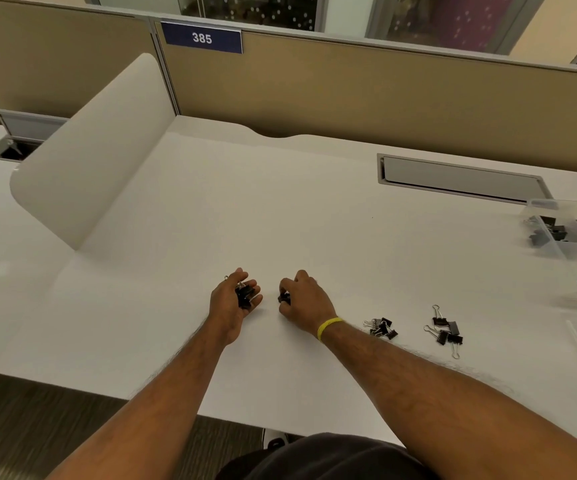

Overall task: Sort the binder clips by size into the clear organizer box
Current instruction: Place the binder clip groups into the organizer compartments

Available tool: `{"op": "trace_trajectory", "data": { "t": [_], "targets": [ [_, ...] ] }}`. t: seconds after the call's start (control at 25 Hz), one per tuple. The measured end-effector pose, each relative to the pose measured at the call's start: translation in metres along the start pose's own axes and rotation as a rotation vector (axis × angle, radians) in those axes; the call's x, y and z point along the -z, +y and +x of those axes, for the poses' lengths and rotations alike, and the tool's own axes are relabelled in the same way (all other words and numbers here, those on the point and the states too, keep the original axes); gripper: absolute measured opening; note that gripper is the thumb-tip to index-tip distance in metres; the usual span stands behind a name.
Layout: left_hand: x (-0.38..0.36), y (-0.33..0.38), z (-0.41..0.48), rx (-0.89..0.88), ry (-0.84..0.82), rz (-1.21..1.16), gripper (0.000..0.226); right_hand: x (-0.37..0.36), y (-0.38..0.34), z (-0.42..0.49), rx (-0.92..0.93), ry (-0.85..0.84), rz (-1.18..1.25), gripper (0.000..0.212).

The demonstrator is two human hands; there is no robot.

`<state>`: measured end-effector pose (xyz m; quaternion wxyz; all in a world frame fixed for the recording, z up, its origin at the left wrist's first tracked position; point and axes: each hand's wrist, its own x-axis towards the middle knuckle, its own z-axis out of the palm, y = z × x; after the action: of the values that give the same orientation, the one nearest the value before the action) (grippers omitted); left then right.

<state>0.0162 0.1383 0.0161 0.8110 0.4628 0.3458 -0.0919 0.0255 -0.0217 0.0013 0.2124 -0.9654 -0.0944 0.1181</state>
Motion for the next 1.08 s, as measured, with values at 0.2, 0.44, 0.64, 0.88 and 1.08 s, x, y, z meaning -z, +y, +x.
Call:
{"op": "trace_trajectory", "data": {
  "t": [0.2, 0.44, 0.64, 0.88, 1.08],
  "targets": [
    [-0.004, -0.008, -0.002, 0.028, -0.021, 0.018, 0.026, 0.004, 0.005, -0.001, -0.008, 0.018, 0.071, 0.015],
    [-0.013, -0.017, -0.003, 0.055, -0.075, 0.036, 0.028, 0.014, 0.009, -0.014, -0.124, 0.135, 0.584, 0.013],
    [-0.033, -0.025, -0.010, 0.110, -0.193, 0.073, 0.045, 0.021, -0.002, -0.026, 0.005, 0.174, 0.727, 0.018],
    [-0.070, -0.033, -0.025, 0.129, -0.347, 0.084, 0.048, 0.024, 0.002, -0.034, 0.037, 0.311, 0.724, 0.016],
    [-0.114, -0.046, -0.039, 0.213, -0.461, -0.028, 0.045, 0.038, 0.014, -0.042, -0.085, 0.538, 0.750, 0.016]
  ]
}}
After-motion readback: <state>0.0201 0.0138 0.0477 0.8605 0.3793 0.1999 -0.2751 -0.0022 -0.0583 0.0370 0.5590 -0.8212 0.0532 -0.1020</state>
